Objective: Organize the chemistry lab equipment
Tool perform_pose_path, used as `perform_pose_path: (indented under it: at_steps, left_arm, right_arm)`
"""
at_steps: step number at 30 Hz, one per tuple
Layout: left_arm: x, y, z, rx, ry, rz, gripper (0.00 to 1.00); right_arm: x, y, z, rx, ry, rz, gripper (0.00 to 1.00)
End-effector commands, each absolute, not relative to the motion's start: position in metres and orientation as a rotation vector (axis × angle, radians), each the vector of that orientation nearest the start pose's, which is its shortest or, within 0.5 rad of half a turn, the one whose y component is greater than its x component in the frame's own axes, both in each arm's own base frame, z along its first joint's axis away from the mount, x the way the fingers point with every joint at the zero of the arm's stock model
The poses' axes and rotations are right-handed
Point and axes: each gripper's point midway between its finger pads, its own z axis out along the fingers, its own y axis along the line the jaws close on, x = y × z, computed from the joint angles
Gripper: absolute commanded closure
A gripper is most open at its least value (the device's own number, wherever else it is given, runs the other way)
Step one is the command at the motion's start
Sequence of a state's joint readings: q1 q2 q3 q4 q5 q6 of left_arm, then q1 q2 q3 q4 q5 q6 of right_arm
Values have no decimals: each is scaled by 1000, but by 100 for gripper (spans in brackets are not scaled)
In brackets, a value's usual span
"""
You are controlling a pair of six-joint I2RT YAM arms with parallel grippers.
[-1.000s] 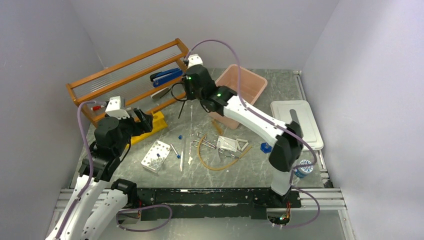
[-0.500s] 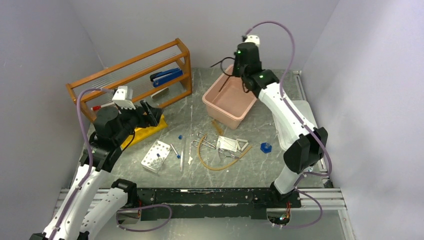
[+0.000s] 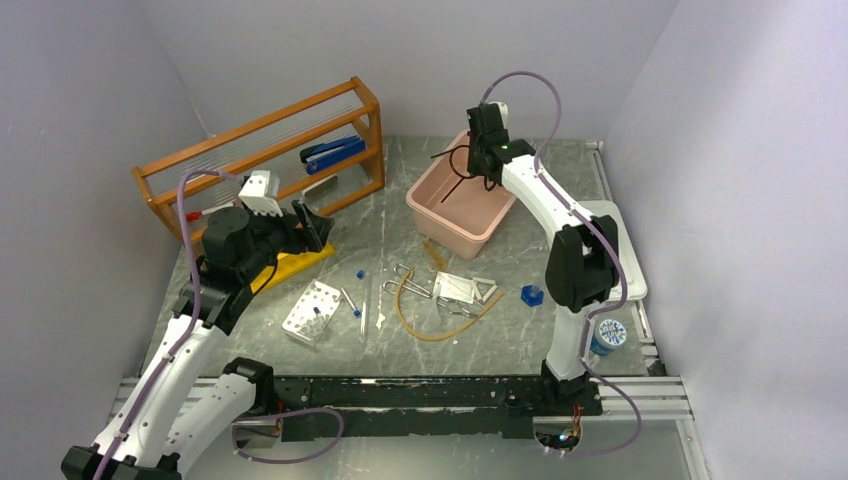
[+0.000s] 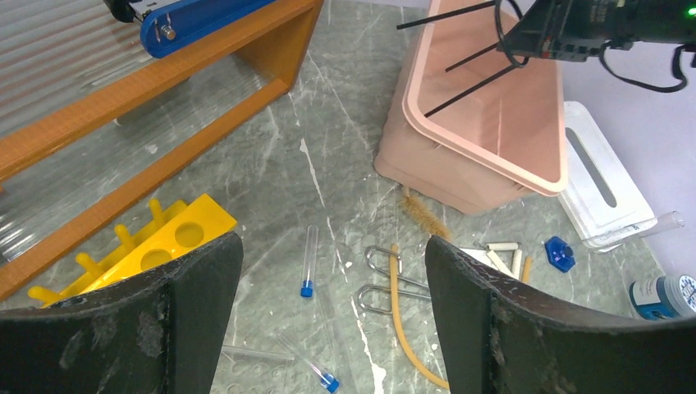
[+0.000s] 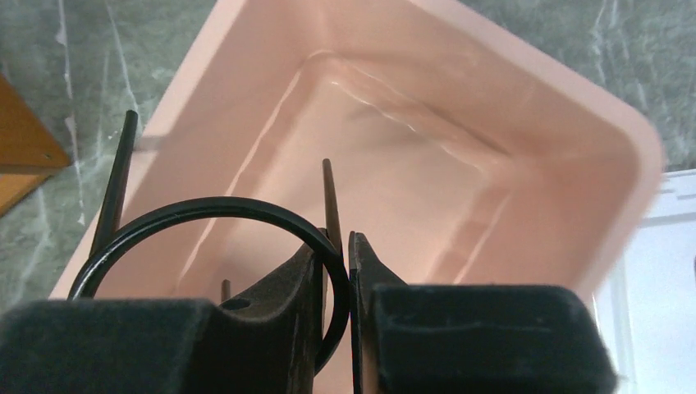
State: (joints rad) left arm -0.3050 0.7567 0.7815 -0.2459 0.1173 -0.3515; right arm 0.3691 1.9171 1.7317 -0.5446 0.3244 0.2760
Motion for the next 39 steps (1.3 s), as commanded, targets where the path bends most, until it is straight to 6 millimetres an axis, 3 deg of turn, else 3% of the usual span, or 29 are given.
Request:
perform_pose_path:
  at_steps: [1,5,13,18,21,24,28,39]
  left_arm:
    - [283,-125,271,66,1794,-559,14]
    - [284,-124,268,64,1804,-549,14]
    - [284,-124,267,63,1810,-551,15]
    - [282,-123,266,57,1811,-550,15]
    - [281,-124,264,60,1813,-553,15]
    - [281,-124,265,61,1812,-554,15]
    - [281,-124,264,60,1813,-554,15]
    - [283,-123,261,56,1824,-544,15]
  right_arm:
    - [504,126,171,107,2283,-126,100]
    - [505,127,176,120,2252,-105,100]
    - [516,144,252,83,2075,72,100]
    - [496,131,298,122,2011,79,100]
    - [479,113,309,165,2007,19,100]
    - [462,93,301,208,2037,-67,100]
    - [453,82,271,211,2114,-102,100]
    - [481,89,192,220,2275,-172,100]
